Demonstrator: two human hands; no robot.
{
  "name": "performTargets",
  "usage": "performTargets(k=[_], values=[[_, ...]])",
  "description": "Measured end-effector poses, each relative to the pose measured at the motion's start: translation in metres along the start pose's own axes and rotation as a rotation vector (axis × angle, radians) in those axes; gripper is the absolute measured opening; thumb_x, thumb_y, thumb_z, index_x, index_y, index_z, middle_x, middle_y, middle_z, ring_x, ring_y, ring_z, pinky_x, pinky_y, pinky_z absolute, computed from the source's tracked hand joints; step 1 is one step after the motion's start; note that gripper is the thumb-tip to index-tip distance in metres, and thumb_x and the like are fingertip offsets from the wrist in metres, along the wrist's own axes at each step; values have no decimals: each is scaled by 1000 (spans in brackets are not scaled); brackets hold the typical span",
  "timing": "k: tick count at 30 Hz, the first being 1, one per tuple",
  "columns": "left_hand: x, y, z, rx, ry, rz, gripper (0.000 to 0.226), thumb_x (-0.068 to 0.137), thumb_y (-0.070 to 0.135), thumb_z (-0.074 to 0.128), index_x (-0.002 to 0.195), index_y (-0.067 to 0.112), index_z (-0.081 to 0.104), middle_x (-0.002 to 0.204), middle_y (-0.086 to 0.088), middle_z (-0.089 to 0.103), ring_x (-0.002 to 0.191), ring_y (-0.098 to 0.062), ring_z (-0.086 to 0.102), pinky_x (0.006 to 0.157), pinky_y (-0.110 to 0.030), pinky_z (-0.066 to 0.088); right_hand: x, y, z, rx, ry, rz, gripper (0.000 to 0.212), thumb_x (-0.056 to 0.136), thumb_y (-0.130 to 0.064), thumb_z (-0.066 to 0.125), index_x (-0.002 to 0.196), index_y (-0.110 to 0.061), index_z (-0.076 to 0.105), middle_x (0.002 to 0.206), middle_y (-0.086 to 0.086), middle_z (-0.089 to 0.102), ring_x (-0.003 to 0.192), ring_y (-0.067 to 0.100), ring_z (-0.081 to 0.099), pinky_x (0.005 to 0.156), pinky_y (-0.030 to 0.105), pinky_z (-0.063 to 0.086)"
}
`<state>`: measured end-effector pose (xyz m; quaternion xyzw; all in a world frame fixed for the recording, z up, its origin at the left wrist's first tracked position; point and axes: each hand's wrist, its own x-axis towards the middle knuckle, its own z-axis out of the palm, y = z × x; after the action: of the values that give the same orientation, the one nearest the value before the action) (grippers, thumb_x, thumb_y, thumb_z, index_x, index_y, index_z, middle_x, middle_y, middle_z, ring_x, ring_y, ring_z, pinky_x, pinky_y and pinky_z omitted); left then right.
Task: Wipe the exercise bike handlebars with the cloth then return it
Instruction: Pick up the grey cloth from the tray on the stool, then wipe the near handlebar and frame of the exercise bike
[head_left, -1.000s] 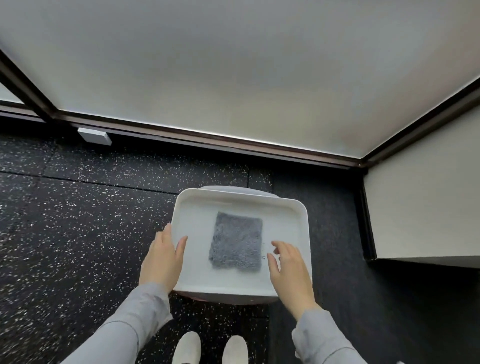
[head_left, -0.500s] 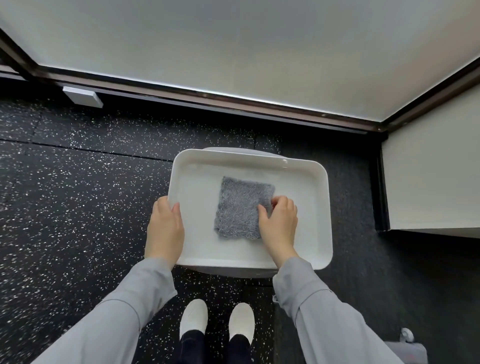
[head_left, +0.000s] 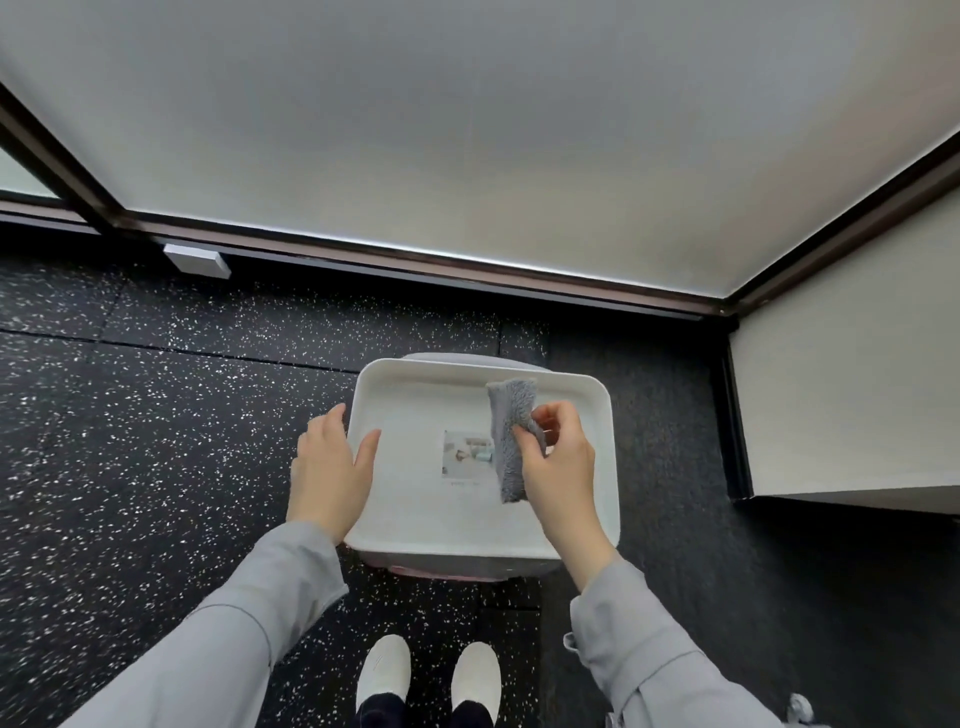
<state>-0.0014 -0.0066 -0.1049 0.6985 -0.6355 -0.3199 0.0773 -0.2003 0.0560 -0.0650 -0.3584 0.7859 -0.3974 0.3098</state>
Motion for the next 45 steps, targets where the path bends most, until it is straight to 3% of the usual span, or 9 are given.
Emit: performTargets(k=[5, 13, 16, 20, 25, 30, 35, 41, 45], values=[[-33, 72, -55, -310, -29, 160, 44, 96, 33, 43, 135, 13, 38, 131, -4, 46, 120, -18, 42, 102, -34, 36, -24, -77, -52, 151, 23, -65, 18, 86, -10, 65, 86, -22, 52, 84, -9, 57, 73, -7, 52, 61, 9, 43], [-97, 172, -136, -998, -732, -70, 60, 90, 56, 35, 125, 11, 53, 133, -7, 55, 121, -21, 52, 111, -38, 33, -76, -180, -133, 644, -31, -42, 28, 83, -5, 68, 102, -24, 58, 92, -1, 72, 89, 12, 67, 75, 23, 55], [-122, 193, -162, -1154, -815, -16, 53, 91, 47, 43, 125, 8, 56, 119, -10, 64, 108, -23, 61, 96, -37, 47, -95, -193, -159, 783, -28, 34, 30, 84, -4, 66, 111, -14, 62, 98, 1, 75, 96, 16, 69, 78, 25, 57], [-162, 215, -182, -1041, -638, 96, 17, 89, 16, 59, 101, 7, 67, 96, -9, 68, 83, -20, 63, 66, -31, 51, -131, -191, -188, 745, 142, 99, 16, 86, -5, 64, 99, -13, 67, 95, 4, 74, 90, 18, 70, 72, 28, 55], [-219, 242, -176, -862, -562, 285, 16, 84, 7, 64, 79, 20, 72, 64, 12, 71, 58, 1, 64, 46, -13, 46, -178, -178, -216, 165, 537, 91, 14, 85, -12, 67, 98, -14, 67, 92, 4, 70, 84, 19, 64, 80, 35, 53], [-283, 261, -161, -758, -609, 412, 22, 85, 10, 63, 70, 24, 71, 69, -3, 69, 66, -14, 63, 59, -28, 51, -229, -187, -237, -41, 773, -67, 21, 82, -3, 68, 103, -4, 68, 98, 2, 60, 85, 0, 54, 77, -2, 38], [-337, 272, -147, -682, -634, 503, 16, 83, 15, 67, 81, 28, 75, 97, -11, 65, 89, -18, 65, 78, -32, 52, -277, -183, -258, -60, 834, -117, 26, 80, -3, 71, 105, -5, 70, 97, 1, 62, 90, 10, 61, 82, 6, 44], [-406, 290, -141, -651, -912, 533, 35, 90, 13, 54, 73, 35, 75, 82, 3, 68, 74, -3, 66, 64, -26, 56, -338, -160, -301, 47, 838, -76, 33, 84, -13, 69, 117, -10, 65, 105, -8, 57, 102, -6, 55, 84, 4, 43], [-450, 295, -143, -685, -1155, 471, 45, 91, -4, 44, 85, 26, 78, 93, -3, 75, 89, -19, 71, 66, -33, 61, -385, -146, -331, 173, 800, 20, 46, 79, -39, 66, 117, -12, 63, 110, -9, 57, 104, -2, 57, 89, 14, 46]])
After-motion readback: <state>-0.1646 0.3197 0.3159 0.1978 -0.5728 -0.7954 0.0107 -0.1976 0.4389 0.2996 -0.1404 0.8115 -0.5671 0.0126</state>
